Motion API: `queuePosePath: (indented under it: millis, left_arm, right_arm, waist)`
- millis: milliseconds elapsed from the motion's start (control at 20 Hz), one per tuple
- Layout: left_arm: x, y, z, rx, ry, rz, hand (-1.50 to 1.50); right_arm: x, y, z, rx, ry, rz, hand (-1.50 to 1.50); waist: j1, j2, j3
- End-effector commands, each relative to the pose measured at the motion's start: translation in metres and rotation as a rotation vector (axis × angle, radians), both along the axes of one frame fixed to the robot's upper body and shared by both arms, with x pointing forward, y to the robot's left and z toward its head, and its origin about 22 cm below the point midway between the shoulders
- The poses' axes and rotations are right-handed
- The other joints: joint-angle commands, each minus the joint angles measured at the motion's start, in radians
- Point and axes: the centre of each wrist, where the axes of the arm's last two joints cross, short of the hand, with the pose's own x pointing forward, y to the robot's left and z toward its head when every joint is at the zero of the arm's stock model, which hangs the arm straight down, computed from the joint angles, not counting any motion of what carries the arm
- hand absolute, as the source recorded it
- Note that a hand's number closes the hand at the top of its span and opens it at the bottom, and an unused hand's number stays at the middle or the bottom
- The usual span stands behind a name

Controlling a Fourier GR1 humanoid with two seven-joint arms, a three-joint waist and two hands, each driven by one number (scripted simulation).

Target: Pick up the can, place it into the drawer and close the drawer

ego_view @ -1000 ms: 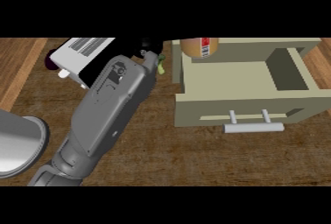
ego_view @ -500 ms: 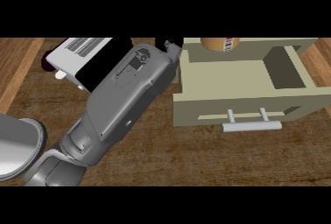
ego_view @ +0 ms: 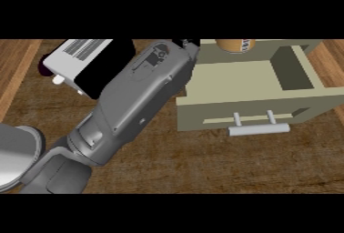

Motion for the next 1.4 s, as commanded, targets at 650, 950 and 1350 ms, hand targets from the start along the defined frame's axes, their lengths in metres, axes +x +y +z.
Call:
queuePosePath:
  millis: [650,950,1350]
  left_arm:
    - [0.000,-0.007,-0.032,0.109,0.050,0.091,-1.50]
    - [0.006,0.003,-0.046,0.092,0.074,0.131,-1.50]
    - [0.010,-0.002,-0.028,0.067,0.052,0.153,-1.50]
  right_arm:
    - [0.014,0.013,0.012,0.006,-0.017,0.006,-1.50]
    - [0.012,0.009,0.003,0.006,-0.019,0.004,-1.50]
    - [0.014,0.012,0.004,0.005,-0.033,0.026,-1.50]
  waist:
    - [-0.020,0.006,0.000]
    - [-0.022,0.008,0.001]
    - [-0.031,0.010,0.001]
